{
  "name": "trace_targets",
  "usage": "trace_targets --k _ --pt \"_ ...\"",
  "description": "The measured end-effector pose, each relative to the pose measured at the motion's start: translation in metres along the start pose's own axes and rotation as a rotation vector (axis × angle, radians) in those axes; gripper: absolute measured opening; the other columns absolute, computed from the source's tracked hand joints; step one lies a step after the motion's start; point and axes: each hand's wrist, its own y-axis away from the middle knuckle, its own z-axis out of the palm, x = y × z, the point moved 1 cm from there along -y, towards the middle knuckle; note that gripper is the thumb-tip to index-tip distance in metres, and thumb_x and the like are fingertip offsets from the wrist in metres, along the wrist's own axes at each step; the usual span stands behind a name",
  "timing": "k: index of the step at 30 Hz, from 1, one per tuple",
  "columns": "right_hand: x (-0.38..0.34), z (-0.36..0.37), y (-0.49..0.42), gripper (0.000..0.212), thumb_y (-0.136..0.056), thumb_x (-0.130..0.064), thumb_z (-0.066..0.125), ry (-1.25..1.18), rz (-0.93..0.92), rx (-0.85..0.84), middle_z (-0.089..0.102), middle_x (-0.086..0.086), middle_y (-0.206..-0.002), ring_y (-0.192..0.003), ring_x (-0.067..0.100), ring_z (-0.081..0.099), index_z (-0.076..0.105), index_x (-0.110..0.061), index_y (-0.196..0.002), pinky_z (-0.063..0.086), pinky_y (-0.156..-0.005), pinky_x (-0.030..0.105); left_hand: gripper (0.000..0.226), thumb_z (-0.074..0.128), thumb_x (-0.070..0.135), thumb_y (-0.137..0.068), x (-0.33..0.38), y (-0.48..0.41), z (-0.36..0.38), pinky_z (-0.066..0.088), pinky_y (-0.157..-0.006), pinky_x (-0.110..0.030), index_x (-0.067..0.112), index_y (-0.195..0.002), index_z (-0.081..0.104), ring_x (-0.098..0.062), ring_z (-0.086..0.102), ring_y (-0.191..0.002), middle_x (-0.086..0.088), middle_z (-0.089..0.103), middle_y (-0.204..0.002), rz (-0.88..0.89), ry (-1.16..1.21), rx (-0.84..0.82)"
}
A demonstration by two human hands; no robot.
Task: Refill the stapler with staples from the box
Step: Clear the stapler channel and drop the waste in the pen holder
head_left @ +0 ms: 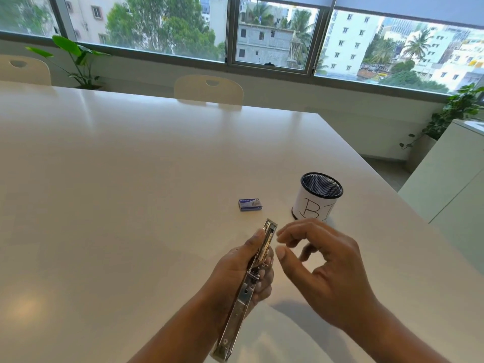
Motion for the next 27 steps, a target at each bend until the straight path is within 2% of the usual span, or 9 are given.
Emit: trace_targets --k 3,5,8,12,16,18,21,25,27 --pt "0.01 -0.005 -0.007 0.022 -0.087 -0.038 0.06 0.249 -0.022 -0.064 0.068 -0.012 -0.103 -0.09 0.001 0.061 0.072 -0.025 -0.099 0.053 -0.064 0.019 0.041 0.057 0.046 -0.085 0.0 0.0 0.003 0.041 -0.035 -0.017 0.01 -0.066 0.063 -0.008 0.048 -0.034 -0.002 0.052 -0.049 -0.016 -0.015 -0.032" --pt "0.015 -0.006 -0.009 0.024 -0.087 -0.04 0.059 0.38 -0.042 -0.112 0.067 -0.011 -0.11 -0.097 0.002 0.059 0.073 -0.027 -0.102 0.056 -0.07 0.024 0.042 0.056 0.046 -0.084 0.001 0.0 0.004 0.041 -0.036 -0.016 0.011 -0.064 0.065 -0.008 0.049 -0.034 -0.002 0.053 -0.049 -0.023 -0.034 -0.042" --pt "0.019 -0.005 -0.01 0.023 -0.087 -0.038 0.061 0.458 -0.063 -0.141 0.065 -0.011 -0.116 -0.099 0.007 0.059 0.073 -0.031 -0.104 0.058 -0.068 0.031 0.044 0.053 0.046 -0.086 0.001 0.0 0.004 0.039 -0.036 -0.016 0.013 -0.061 0.066 -0.008 0.048 -0.034 -0.002 0.053 -0.048 -0.024 -0.05 -0.023" --pt "0.019 -0.001 -0.004 0.025 -0.084 -0.029 0.066 0.504 -0.068 -0.137 0.066 -0.01 -0.115 -0.1 0.01 0.059 0.074 -0.029 -0.108 0.057 -0.069 0.029 0.046 0.052 0.045 -0.092 0.001 0.0 0.003 0.038 -0.036 -0.017 0.011 -0.063 0.066 -0.01 0.046 -0.034 -0.004 0.051 -0.049 -0.026 -0.059 0.02" --pt "0.017 0.004 0.001 0.03 -0.082 -0.027 0.066 0.479 0.008 -0.17 0.066 -0.012 -0.119 -0.107 -0.006 0.045 0.075 -0.026 -0.11 0.035 -0.085 0.009 0.047 0.052 0.045 -0.092 0.0 -0.001 0.0 0.038 -0.036 -0.017 0.01 -0.064 0.064 -0.011 0.047 -0.034 -0.004 0.051 -0.049 -0.051 -0.052 0.039" --pt "0.016 0.005 0.004 0.031 -0.082 -0.027 0.065 0.428 0.055 -0.187 0.064 -0.014 -0.124 -0.112 -0.008 0.043 0.074 -0.028 -0.112 0.028 -0.091 0.006 0.045 0.054 0.044 -0.092 -0.001 -0.001 0.0 0.039 -0.036 -0.017 0.009 -0.065 0.063 -0.011 0.047 -0.033 -0.005 0.051 -0.049 -0.06 -0.034 0.028" --pt "0.012 0.006 0.009 0.032 -0.084 -0.028 0.062 0.352 0.075 -0.194 0.06 -0.018 -0.128 -0.119 -0.01 0.044 0.073 -0.03 -0.114 0.032 -0.094 0.007 0.043 0.055 0.043 -0.091 -0.003 -0.002 -0.002 0.039 -0.035 -0.018 0.007 -0.07 0.062 -0.011 0.047 -0.033 -0.005 0.05 -0.051 -0.066 -0.007 0.032" --pt "0.006 0.009 0.015 0.029 -0.087 -0.03 0.06 0.318 0.041 -0.194 0.06 -0.017 -0.128 -0.123 0.0 0.05 0.073 -0.029 -0.113 0.053 -0.091 0.025 0.041 0.055 0.043 -0.092 -0.004 -0.004 -0.003 0.04 -0.035 -0.019 0.006 -0.077 0.061 -0.012 0.048 -0.034 -0.006 0.051 -0.051 -0.071 0.002 0.066" --pt "0.002 0.008 0.017 0.028 -0.087 -0.033 0.061 0.309 0.044 -0.182 0.061 -0.017 -0.126 -0.12 0.002 0.052 0.074 -0.029 -0.111 0.056 -0.087 0.028 0.042 0.056 0.044 -0.091 -0.005 -0.004 -0.004 0.041 -0.036 -0.018 0.006 -0.076 0.065 -0.012 0.05 -0.034 -0.006 0.054 -0.05 -0.07 -0.02 0.079"
